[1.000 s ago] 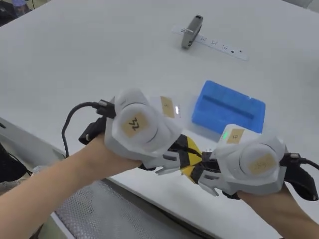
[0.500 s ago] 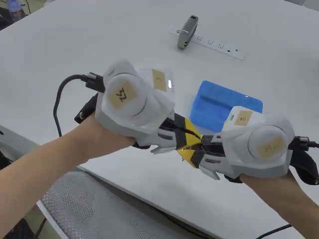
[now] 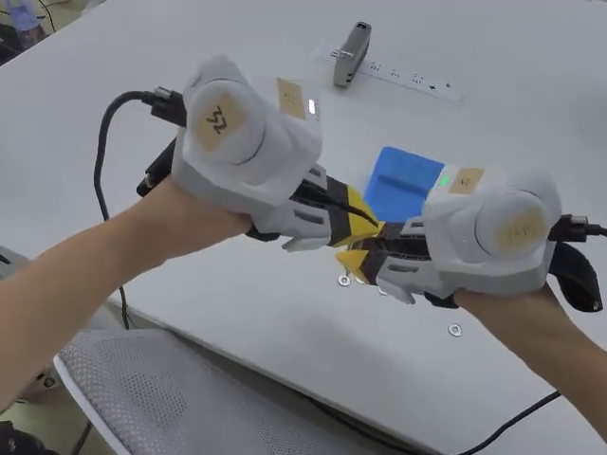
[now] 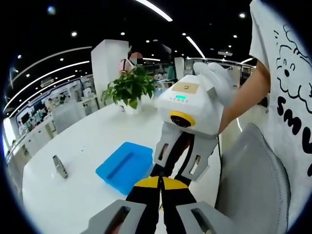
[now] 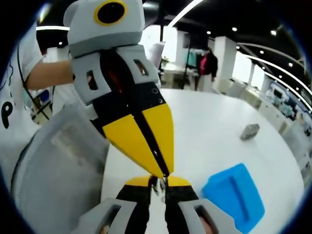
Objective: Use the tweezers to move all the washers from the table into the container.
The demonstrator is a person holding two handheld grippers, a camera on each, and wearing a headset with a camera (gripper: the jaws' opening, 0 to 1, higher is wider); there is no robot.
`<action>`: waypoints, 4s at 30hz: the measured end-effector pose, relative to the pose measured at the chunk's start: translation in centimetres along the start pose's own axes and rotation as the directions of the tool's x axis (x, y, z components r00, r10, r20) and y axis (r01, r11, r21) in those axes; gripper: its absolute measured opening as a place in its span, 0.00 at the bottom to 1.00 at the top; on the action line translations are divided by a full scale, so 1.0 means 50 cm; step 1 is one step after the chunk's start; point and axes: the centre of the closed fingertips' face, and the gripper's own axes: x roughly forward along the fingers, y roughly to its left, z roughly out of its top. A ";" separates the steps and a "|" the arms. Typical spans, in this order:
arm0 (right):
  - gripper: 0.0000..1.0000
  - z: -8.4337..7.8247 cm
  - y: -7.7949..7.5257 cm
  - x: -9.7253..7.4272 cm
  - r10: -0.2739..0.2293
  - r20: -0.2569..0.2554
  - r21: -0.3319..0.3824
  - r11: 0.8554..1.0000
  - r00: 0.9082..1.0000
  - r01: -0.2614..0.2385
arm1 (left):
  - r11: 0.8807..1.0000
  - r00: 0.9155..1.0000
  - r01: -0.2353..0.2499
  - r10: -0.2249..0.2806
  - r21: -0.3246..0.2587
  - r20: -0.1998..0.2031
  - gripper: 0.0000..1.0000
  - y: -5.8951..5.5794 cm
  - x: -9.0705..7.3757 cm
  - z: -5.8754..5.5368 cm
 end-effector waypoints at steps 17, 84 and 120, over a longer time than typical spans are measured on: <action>0.07 0.014 -0.048 0.010 -0.005 0.018 0.008 1.000 1.000 0.005 | 1.000 0.999 0.031 -0.031 -0.004 0.020 0.00 0.047 -0.006 0.014; 0.05 -0.078 -0.036 0.060 -0.033 0.008 0.193 0.981 0.999 0.030 | 0.656 0.759 -0.626 0.637 -0.421 -0.135 0.87 0.045 -0.213 -0.187; 0.03 -0.026 -0.060 0.036 -0.035 0.029 0.182 0.983 0.999 0.029 | 0.637 0.732 -0.658 0.667 -0.401 -0.139 0.94 0.055 -0.223 -0.185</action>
